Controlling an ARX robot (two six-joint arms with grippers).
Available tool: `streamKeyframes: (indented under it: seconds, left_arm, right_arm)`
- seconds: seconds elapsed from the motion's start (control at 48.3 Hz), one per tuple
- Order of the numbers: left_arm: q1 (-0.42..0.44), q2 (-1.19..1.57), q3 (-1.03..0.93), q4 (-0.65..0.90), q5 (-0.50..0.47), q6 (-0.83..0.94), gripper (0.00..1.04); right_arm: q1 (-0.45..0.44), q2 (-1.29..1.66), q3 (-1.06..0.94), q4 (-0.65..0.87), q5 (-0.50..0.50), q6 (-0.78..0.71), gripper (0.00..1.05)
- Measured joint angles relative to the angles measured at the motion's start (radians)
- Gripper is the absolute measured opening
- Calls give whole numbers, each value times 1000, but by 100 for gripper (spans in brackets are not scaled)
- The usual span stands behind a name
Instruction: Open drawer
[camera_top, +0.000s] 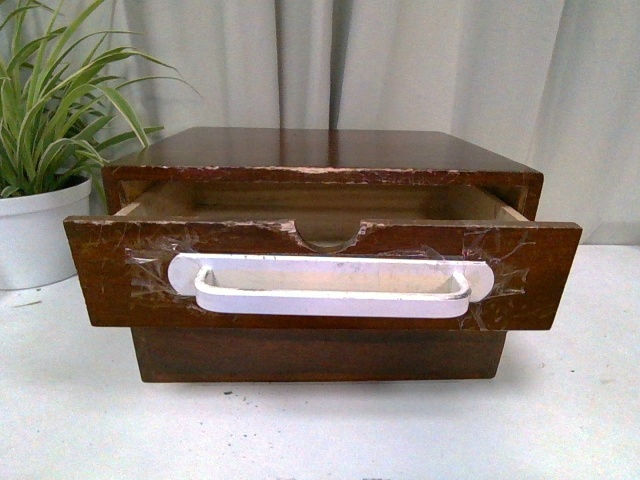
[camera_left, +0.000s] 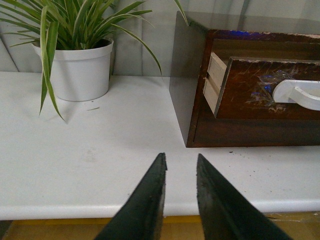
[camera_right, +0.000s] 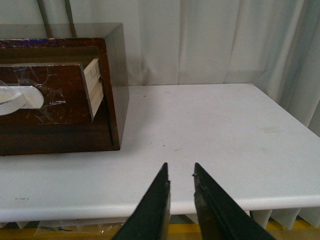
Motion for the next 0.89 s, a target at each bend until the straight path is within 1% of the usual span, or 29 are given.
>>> streamKeyframes:
  seconds: [0.041,0.062,0.166,0.207,0.228,0.269,0.29,0.331,0.352,0.393,0.414,0.518,0.559,0.58,0.642,0.891]
  left_arm:
    - [0,0,0,0,0,0,27]
    - [0,0,0,0,0,0,31]
    - [0,0,0,0,0,0,45]
    - [0,0,0,0,0,0,52]
    - [0,0,0,0,0,0,54]
    - [0,0,0,0,0,0,61]
    - [0,0,0,0,0,0,63]
    - [0,0,0,0,0,0,70]
    - [0,0,0,0,0,0,72]
    - [0,0,0,0,0,0,79]
    - [0,0,0,0,0,0,81]
    - [0,0,0,0,0,0,97]
    - [0,0,0,0,0,1,100]
    - [0,0,0,0,0,2,100]
    - [0,0,0,0,0,2,98]
    - [0,0,0,0,0,2,98]
  right_arm:
    - [0,0,0,0,0,0,24]
    - [0,0,0,0,0,0,25]
    - [0,0,0,0,0,0,41]
    - [0,0,0,0,0,0,47]
    - [0,0,0,0,0,0,50]
    - [0,0,0,0,0,0,55]
    - [0,0,0,0,0,0,59]
    - [0,0,0,0,0,0,64]
    - [0,0,0,0,0,0,68]
    - [0,0,0,0,0,0,73]
    - [0,0,0,0,0,0,77]
    - [0,0,0,0,0,0,91]
    - [0,0,0,0,0,0,96]
    - [0,0,0,0,0,1,98]
    - [0,0,0,0,0,1,95]
    - [0,0,0,0,0,1,96]
